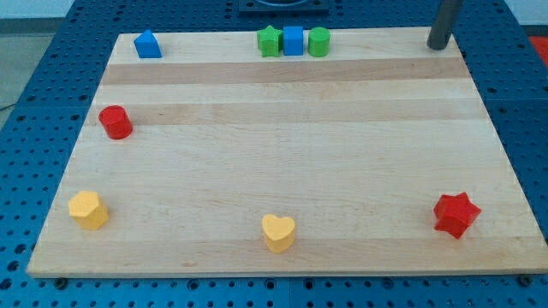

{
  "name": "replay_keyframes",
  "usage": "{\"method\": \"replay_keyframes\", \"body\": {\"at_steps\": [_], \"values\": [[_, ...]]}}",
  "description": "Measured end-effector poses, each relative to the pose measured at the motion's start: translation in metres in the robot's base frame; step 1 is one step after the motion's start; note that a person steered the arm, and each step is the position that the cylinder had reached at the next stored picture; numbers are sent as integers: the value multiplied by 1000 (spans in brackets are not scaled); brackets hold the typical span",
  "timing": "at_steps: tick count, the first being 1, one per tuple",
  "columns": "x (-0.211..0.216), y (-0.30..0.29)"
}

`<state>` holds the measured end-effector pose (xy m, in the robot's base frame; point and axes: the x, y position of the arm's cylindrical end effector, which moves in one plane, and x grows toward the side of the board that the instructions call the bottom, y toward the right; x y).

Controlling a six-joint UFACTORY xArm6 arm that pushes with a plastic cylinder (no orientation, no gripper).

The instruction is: Place your arm below the blue triangle

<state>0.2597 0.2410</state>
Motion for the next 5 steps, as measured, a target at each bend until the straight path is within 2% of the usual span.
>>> {"method": "replay_keyframes", "body": {"at_steps": [1, 4, 5], "values": [[34, -117], [43, -539], [41, -546]]}}
